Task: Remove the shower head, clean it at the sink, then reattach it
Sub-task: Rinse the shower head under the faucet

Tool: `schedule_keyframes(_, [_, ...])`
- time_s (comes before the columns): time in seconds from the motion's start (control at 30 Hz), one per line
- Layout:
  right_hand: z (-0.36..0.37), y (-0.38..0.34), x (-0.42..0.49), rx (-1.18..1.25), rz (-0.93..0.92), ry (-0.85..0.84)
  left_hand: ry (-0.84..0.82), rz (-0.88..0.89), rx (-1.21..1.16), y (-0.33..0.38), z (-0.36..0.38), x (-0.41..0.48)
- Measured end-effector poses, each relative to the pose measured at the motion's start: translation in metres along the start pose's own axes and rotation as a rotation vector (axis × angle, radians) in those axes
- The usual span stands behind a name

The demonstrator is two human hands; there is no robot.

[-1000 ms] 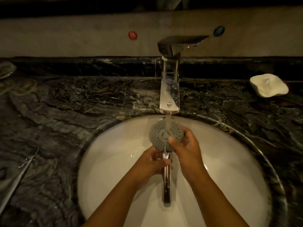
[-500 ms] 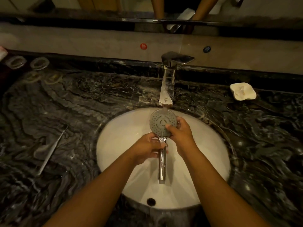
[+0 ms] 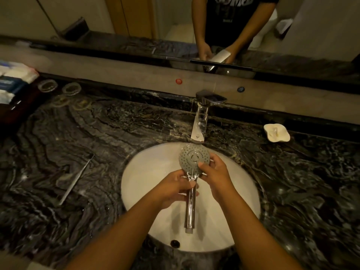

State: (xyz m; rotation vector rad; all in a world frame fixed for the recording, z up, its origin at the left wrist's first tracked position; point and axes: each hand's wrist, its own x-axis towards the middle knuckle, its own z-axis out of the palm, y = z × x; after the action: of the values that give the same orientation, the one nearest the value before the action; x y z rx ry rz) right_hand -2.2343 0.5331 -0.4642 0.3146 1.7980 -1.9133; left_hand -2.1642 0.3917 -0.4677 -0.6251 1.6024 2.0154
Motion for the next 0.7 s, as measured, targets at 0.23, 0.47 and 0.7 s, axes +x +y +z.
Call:
schedule_keyframes(0.23, [0.001,-0.006,-0.014,-0.062,-0.004,-0.018,0.076,0.015,0.031,-0.001,0.004,-0.006])
schedule_keyframes(0.47, [-0.001,-0.02,-0.021,-0.112,-0.091,-0.03,0.094,0.049,0.05,0.011,0.005,-0.011])
schedule_keyframes(0.7, [-0.003,-0.046,-0.02,-0.137,-0.087,-0.074,0.013,0.116,-0.073,0.021,0.007,-0.026])
